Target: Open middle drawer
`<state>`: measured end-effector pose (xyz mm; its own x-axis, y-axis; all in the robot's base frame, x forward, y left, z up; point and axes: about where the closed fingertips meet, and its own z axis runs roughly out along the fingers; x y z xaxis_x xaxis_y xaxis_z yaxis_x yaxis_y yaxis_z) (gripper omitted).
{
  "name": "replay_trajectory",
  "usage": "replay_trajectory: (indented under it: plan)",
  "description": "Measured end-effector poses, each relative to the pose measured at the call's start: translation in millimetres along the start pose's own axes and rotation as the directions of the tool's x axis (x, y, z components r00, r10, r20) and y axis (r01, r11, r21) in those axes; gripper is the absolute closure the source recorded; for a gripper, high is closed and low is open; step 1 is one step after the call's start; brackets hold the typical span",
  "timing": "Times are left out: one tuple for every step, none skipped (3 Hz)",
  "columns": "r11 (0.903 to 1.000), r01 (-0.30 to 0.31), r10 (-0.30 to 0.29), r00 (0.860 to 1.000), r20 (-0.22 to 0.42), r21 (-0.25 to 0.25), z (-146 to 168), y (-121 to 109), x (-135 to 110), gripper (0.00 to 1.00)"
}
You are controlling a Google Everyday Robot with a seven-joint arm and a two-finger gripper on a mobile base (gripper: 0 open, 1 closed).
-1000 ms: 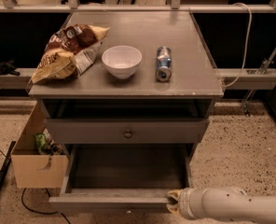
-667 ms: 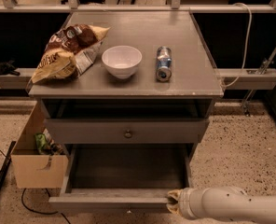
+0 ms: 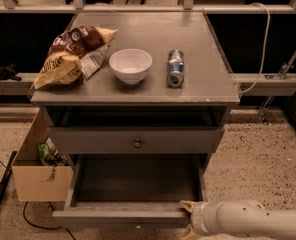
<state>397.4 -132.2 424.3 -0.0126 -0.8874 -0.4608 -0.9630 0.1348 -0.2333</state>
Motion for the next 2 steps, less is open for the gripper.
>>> replay_trajectory:
  plan:
    - [1.0,0.0,0.0,1.0,0.0,0.0,0.0,0.0,0.0,0.0]
    - [1.0,0.0,0.0,1.0,0.0,0.0,0.0,0.0,0.0,0.0]
